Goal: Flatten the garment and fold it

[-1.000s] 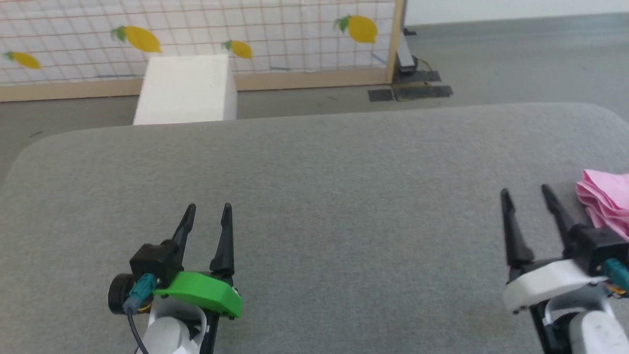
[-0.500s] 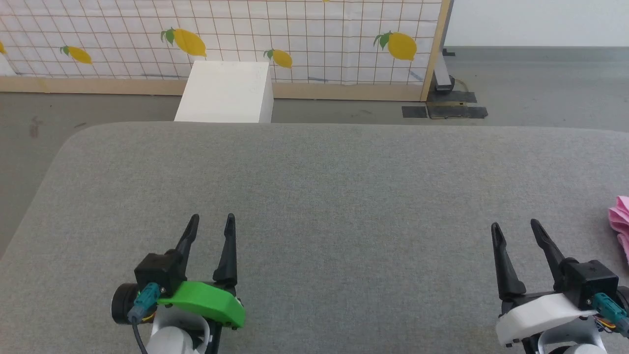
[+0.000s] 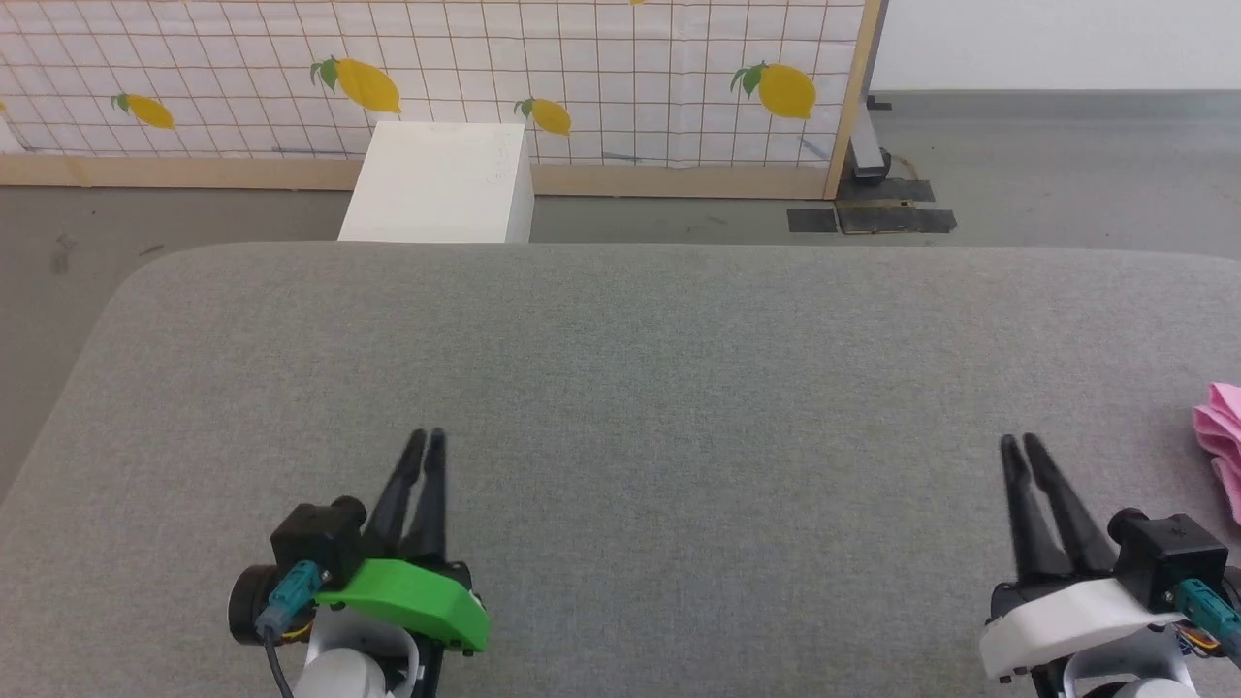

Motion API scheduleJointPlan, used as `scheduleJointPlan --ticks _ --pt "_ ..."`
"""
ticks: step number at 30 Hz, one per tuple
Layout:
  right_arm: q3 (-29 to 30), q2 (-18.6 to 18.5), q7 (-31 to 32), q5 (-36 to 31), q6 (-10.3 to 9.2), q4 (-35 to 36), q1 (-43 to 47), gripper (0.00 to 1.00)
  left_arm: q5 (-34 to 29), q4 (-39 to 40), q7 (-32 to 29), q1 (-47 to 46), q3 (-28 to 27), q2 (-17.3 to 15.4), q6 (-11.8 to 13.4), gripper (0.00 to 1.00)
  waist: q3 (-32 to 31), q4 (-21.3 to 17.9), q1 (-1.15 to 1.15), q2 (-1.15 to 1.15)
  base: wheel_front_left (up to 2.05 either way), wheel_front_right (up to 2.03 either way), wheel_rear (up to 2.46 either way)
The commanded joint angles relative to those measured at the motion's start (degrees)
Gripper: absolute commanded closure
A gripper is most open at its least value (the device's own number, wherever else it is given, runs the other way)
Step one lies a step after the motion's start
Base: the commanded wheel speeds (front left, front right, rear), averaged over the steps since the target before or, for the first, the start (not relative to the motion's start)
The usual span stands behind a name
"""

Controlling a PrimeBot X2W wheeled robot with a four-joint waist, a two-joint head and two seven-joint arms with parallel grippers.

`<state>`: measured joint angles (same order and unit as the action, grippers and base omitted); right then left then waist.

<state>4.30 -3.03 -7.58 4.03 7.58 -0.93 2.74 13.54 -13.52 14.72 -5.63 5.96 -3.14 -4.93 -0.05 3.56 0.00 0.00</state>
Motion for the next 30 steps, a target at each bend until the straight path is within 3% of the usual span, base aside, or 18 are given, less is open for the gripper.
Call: scheduleJointPlan --ticks 1,30 --pt "0.0 0.0 0.0 0.0 0.01 0.0 0.0 1.00 0.0 0.0 0.0 0.0 0.0 0.0 0.0 1.00 0.0 0.0 0.00 0.00 0.00 0.00 0.00" --pt "-1.1 0.0 1.8 -1.0 -0.02 0.2 -0.7 1.00 -3.3 3.3 -3.5 1.4 -1.4 0.1 1.2 1.00 0.0 -0.9 0.00 0.00 0.00 0.00 0.00"
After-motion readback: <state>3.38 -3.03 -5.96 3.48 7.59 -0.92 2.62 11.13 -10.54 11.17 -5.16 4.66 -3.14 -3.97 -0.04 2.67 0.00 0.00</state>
